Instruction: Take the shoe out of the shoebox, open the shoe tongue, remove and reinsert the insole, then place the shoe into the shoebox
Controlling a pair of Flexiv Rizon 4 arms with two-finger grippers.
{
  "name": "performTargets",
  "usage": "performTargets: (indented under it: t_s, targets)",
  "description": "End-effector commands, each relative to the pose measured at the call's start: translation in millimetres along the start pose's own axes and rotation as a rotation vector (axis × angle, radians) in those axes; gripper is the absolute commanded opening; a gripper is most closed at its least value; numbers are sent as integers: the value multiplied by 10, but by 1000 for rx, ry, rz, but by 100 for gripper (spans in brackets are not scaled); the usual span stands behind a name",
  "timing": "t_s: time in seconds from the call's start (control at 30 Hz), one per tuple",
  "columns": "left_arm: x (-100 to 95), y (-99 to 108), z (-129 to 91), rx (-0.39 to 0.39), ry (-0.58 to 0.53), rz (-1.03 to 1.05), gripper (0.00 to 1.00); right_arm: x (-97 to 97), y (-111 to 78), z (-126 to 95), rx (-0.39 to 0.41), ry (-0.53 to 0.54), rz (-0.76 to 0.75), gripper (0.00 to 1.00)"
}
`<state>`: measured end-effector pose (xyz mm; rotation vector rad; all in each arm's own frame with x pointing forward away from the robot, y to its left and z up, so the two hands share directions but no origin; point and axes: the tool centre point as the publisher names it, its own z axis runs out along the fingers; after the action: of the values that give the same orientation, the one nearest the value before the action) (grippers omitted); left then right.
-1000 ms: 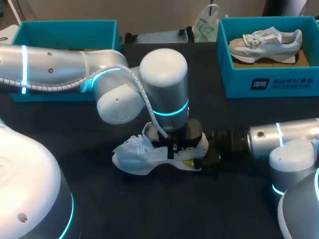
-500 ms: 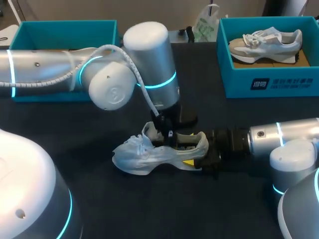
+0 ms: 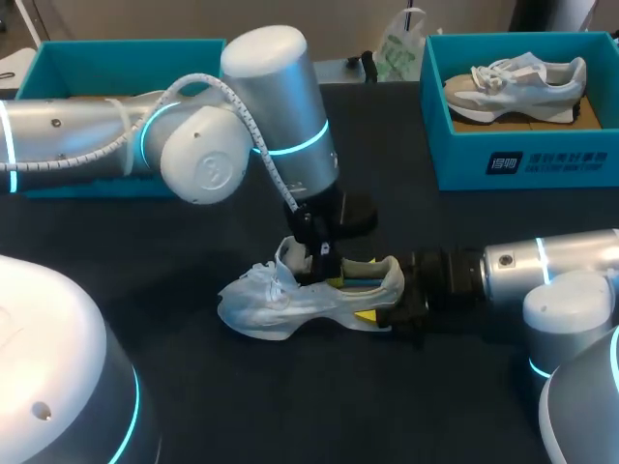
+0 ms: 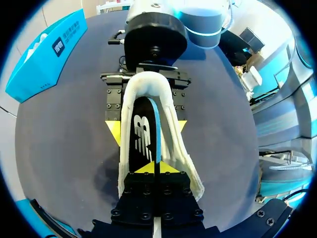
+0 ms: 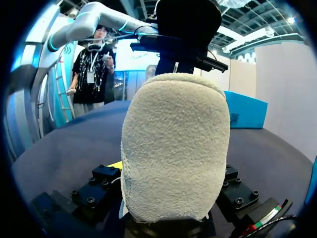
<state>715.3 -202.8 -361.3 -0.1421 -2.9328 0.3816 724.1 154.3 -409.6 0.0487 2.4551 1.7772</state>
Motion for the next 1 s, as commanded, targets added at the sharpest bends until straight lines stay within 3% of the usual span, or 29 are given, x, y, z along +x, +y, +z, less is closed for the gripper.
performTargets:
  t_s: [0.03, 0.77, 1.0]
  targets:
    - [22, 57, -78, 22, -12, -10, 0, 18, 24, 11, 7, -1, 1, 0]
    - [64, 216, -344, 129, -62, -74, 0, 18, 24, 11, 7, -1, 1, 0]
    - [38, 14, -330, 134, -75, -59, 0, 18, 24, 11, 7, -1, 1, 0]
